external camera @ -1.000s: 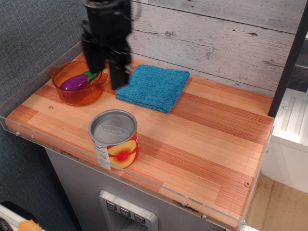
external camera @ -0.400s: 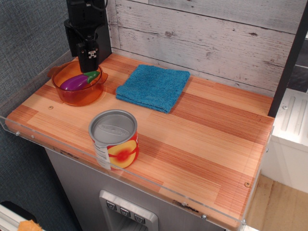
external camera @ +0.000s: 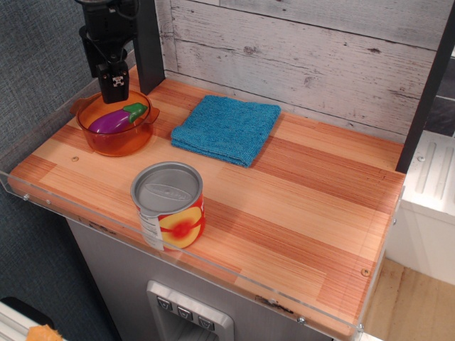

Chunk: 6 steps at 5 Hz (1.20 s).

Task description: Put the eggplant on the left side of the can

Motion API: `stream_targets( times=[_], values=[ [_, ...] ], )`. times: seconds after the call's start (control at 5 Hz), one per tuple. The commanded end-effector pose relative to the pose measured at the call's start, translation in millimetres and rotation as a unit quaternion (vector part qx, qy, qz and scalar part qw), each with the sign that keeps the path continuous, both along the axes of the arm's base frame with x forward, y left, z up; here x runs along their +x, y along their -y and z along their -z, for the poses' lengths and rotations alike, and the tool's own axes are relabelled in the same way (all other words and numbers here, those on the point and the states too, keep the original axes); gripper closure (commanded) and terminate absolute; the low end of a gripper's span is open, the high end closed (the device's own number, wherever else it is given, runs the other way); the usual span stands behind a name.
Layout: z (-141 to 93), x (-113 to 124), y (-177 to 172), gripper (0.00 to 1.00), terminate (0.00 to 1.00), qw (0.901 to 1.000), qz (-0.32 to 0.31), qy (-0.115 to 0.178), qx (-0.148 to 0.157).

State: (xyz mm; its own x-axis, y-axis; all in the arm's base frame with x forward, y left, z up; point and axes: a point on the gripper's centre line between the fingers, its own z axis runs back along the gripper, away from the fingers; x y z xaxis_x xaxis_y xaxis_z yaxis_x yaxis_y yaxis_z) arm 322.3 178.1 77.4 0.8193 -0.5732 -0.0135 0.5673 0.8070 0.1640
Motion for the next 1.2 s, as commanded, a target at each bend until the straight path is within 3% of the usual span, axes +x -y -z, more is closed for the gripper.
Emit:
stream_targets(
  times=[0.0,1.0],
  values=[
    [2.0,1.7,-9.6,0.00,0.00,0.9998,-0.017,0.007,0.013],
    [32.9,4.2,-2.6,0.00,0.00,0.9996,-0.022,-0.016,0.004]
  ],
)
